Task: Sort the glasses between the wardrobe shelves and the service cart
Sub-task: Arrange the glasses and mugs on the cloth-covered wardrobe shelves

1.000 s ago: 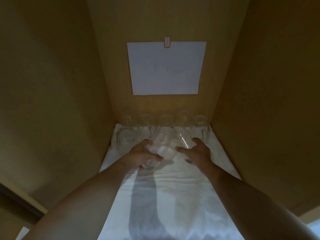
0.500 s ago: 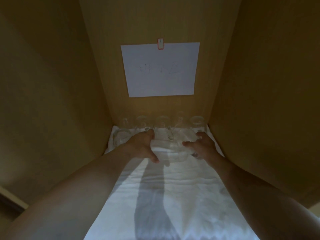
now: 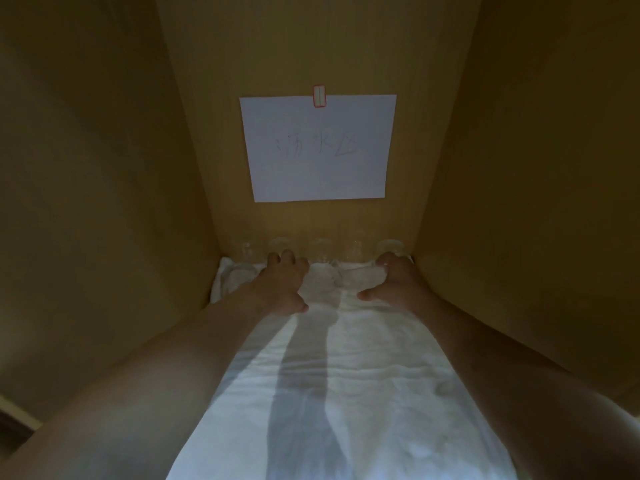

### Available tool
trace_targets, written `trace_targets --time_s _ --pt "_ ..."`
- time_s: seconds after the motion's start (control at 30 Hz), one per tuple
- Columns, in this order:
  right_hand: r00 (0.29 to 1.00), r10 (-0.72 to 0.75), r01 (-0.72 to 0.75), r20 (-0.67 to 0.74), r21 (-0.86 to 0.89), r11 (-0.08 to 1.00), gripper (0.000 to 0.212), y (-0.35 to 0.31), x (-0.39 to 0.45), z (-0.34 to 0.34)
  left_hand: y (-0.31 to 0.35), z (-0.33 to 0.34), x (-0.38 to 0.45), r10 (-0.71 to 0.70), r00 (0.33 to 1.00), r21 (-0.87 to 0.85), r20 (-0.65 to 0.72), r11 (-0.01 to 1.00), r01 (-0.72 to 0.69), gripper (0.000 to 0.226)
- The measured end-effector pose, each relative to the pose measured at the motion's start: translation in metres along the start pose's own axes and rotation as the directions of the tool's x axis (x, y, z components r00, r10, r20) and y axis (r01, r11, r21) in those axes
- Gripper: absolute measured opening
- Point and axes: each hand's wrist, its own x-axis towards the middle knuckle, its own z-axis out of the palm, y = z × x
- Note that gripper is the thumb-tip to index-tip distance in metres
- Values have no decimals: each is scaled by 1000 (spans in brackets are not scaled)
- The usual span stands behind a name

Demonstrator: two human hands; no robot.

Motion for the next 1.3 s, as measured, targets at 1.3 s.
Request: trace_targets --time_s 1.3 --pt "929 -314 364 195 -334 869 116 -78 9 46 -15 9 -10 36 981 -84 -192 995 -53 97"
